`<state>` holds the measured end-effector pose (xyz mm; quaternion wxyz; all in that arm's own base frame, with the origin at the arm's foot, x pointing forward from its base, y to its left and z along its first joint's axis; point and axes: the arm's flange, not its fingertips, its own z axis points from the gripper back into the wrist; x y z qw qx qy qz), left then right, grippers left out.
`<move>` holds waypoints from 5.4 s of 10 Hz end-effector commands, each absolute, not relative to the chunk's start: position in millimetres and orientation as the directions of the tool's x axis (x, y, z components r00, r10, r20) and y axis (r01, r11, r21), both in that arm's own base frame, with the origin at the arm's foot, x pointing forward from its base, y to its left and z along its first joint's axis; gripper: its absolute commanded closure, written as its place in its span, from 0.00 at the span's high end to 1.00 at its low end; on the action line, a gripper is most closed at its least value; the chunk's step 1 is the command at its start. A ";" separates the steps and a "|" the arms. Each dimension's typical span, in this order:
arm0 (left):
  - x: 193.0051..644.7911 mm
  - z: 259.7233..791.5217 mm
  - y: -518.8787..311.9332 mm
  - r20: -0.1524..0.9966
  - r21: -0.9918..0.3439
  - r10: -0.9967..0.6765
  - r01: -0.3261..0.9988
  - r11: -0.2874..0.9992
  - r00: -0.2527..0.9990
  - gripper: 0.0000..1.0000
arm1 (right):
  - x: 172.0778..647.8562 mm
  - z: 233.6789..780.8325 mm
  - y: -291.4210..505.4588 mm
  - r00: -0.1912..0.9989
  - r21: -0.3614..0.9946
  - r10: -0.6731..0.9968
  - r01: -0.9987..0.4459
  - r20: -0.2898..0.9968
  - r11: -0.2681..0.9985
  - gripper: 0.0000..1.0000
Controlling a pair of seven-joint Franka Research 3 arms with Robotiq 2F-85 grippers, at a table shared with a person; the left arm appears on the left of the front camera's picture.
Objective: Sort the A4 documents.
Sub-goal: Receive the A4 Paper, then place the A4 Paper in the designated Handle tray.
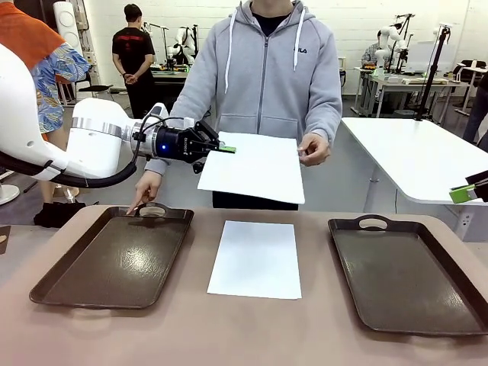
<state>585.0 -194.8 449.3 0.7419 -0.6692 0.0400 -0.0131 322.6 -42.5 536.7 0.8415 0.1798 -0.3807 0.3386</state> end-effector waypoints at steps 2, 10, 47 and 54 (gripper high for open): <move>587.1 447.4 -194.0 -0.081 -0.991 -0.052 -0.075 0.112 0.995 0.00 | 324.1 534.7 -42.4 0.475 0.056 0.428 -0.717 0.769 0.695 1.00; 587.1 447.4 -194.0 -0.081 -0.991 -0.052 -0.075 0.112 0.995 0.00 | 324.1 534.7 -42.4 0.475 0.056 0.428 -0.717 0.769 0.695 1.00; 583.0 320.0 39.2 -0.112 -0.640 -0.028 -0.051 0.767 0.993 0.01 | 324.1 534.7 -42.4 0.475 0.056 0.428 -0.717 0.769 0.695 1.00; 572.6 332.6 51.2 -0.108 -0.537 -0.018 -0.043 0.843 0.994 0.08 | 324.1 534.7 -42.4 0.475 0.056 0.428 -0.717 0.769 0.695 1.00</move>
